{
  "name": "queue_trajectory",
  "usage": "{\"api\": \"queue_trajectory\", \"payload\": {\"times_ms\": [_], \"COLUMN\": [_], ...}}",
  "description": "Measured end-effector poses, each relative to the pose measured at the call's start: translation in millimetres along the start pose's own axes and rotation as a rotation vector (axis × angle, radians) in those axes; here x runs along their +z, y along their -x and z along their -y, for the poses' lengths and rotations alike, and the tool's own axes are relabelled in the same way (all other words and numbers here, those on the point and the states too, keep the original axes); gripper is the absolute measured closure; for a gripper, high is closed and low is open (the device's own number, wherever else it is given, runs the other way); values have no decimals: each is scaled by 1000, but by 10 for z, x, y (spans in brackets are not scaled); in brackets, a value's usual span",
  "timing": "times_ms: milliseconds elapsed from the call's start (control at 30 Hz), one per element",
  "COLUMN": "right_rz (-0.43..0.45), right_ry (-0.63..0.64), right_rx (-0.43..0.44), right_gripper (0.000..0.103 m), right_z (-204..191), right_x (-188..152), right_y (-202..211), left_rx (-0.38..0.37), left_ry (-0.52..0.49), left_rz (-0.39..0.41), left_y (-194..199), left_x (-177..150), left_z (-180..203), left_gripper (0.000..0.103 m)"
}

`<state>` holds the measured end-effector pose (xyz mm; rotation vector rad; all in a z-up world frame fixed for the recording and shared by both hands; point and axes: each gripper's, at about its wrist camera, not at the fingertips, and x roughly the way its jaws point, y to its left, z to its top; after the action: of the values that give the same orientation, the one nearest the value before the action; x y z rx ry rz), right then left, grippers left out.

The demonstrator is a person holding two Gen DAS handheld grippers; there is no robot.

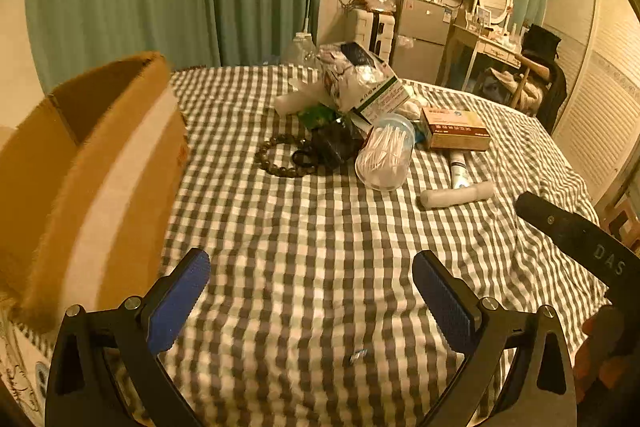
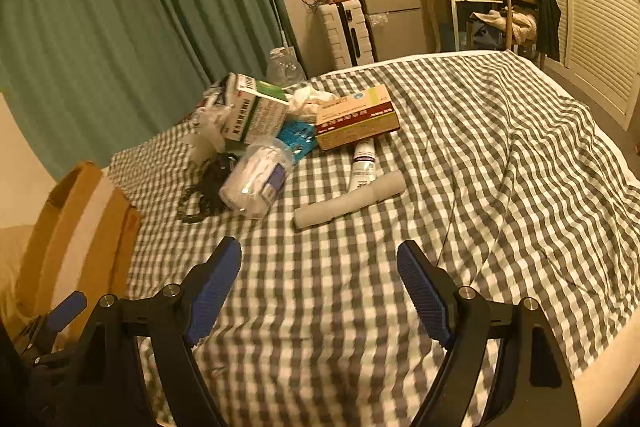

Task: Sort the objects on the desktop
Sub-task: 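Grasp the clear cotton-swab tub with the left tool while the right tool grasps the grey foam roll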

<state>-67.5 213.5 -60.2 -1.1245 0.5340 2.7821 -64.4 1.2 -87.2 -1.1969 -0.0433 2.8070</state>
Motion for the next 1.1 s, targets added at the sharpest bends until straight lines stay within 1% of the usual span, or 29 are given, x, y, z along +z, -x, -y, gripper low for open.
{"api": "queue_trajectory", "payload": {"times_ms": [67,167,233,300,500,600,700,767,833,900,933,967,1000,1033,1100], "right_rz": [-17,-30,-42,-60,-105,-114,-123,-118,-101,-89,-88,-85,-88,-88,-79], "right_ry": [-34,-49,-60,-84,-142,-192,-223,-214,-187,-187,-188,-185,-184,-187,-198], "right_rx": [9,0,-17,-29,-42,-38,-26,-30,-27,-25,-24,-31,-29,-22,-17], "right_gripper": [24,36,37,43,46,48,48,48,48,51,54,67,71,72,77], "right_z": [88,187,252,333,543,649,716,709,670,677,682,688,697,711,747], "right_x": [38,114,175,236,393,426,438,452,477,484,478,473,471,476,486], "right_y": [-103,-262,-399,-577,-1068,-1235,-1354,-1403,-1429,-1447,-1452,-1452,-1451,-1449,-1421], "left_rx": [-3,-12,-20,-28,-38,-57,-52,-51,-71,-73,-71,-73,-79,-74,-60], "left_ry": [1,-1,-7,-14,-49,-67,-94,-97,-81,-90,-104,-122,-147,-170,-184], "left_rz": [-5,-11,-10,-10,-7,-10,-2,-10,-7,17,14,10,8,2,-6], "left_y": [-126,-371,-551,-712,-1168,-1366,-1499,-1617,-1704,-1727,-1750,-1765,-1771,-1778,-1785], "left_x": [47,181,290,381,636,711,754,784,805,803,808,812,808,799,799], "left_z": [41,145,226,306,563,663,735,763,770,787,811,834,865,891,897], "left_gripper": [0,0,0,0,0,0,0,0,0,0,0,4,16,20,34]}}
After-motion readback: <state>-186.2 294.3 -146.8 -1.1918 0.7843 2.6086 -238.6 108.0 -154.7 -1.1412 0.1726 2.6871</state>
